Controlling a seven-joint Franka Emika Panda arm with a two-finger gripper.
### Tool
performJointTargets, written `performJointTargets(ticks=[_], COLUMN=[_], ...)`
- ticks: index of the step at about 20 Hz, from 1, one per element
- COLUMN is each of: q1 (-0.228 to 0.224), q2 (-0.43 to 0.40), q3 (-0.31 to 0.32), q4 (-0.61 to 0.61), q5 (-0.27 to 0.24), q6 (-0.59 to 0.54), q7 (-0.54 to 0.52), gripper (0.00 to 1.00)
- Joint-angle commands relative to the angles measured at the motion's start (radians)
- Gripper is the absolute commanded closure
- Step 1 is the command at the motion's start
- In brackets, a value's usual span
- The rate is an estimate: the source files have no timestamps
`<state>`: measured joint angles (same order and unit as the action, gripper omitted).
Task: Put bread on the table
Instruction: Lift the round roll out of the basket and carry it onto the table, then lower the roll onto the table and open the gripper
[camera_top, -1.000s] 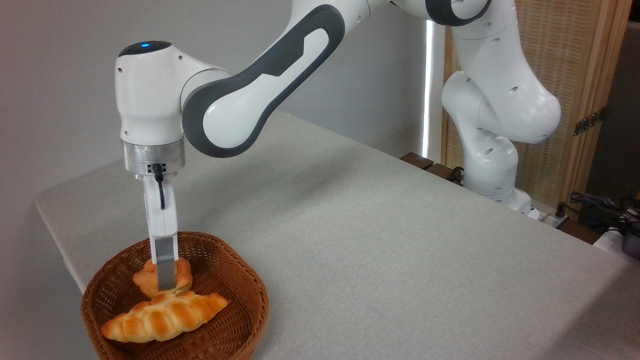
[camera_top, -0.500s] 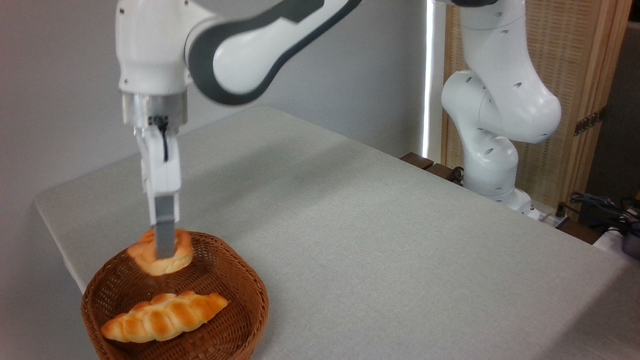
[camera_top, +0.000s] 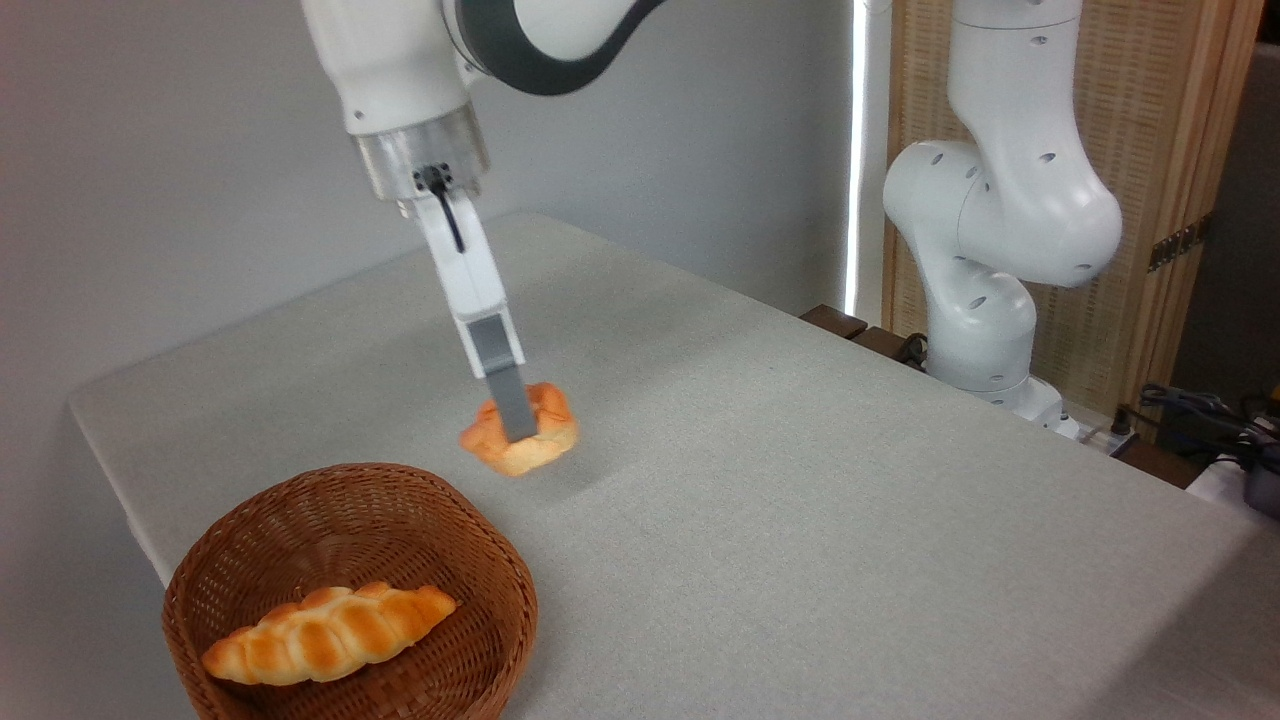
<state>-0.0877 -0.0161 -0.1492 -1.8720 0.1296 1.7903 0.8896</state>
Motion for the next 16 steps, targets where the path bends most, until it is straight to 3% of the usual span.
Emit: performJointTargets(ticks=[1, 4, 7, 16], q1=[-0.052, -0.067, -0.067, -0.069], q2=[-0.028, -0.018, -0.015, -0.01], q3=[0.01, 0.005, -0.003, -0.003], q4=[-0.104, -0.144, -0.176, -0.174], q5=[0.007, 0.007, 0.008, 0.007], q6=[0.023, 0.041, 0.08, 0.072], q7=[0.012, 0.012, 0.008, 0.005], gripper=[0.37, 0.15, 0.0, 0.0])
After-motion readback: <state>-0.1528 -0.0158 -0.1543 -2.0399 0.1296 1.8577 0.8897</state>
